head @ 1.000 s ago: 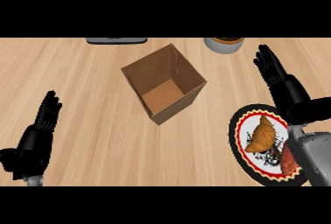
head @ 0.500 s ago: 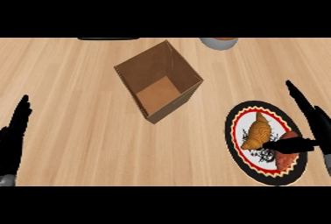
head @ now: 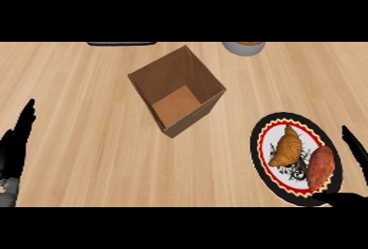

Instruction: Pick the croissant from the plate and place it in the cardboard box

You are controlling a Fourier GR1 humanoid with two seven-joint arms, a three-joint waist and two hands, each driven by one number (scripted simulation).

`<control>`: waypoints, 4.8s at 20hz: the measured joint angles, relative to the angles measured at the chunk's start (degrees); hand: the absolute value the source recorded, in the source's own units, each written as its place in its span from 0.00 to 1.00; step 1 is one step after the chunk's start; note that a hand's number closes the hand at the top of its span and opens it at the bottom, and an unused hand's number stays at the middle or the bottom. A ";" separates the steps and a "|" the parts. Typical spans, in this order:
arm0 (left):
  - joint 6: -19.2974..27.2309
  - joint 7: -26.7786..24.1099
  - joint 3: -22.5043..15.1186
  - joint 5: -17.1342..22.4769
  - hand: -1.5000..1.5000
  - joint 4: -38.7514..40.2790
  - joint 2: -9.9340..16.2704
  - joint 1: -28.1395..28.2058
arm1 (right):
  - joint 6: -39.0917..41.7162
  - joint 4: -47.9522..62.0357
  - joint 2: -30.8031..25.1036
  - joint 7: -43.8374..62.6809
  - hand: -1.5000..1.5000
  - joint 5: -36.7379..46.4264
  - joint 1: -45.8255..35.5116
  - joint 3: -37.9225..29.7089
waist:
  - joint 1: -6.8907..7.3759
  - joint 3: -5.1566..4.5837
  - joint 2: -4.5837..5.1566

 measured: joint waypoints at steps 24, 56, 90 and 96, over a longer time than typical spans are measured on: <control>-4.15 -0.37 2.63 -2.76 0.50 2.51 -1.95 -2.41 | 28.06 -2.89 -10.49 40.49 0.00 21.45 -20.45 13.79 | 1.56 -0.04 -0.05; -10.69 0.99 11.51 -12.07 0.50 0.72 -9.08 -2.71 | 41.36 -5.60 8.56 45.07 0.00 39.91 -20.69 5.98 | 1.08 -0.02 -0.14; -12.43 -0.61 15.00 -15.31 0.50 0.26 -11.85 -0.66 | 9.75 -30.05 15.86 48.87 1.00 64.20 -12.36 5.40 | 0.29 -0.06 -0.45; -13.67 -0.46 15.47 -15.18 0.50 1.04 -11.56 -1.98 | 11.86 -37.93 18.04 49.39 1.00 65.66 -16.42 8.16 | 0.80 -0.04 -0.25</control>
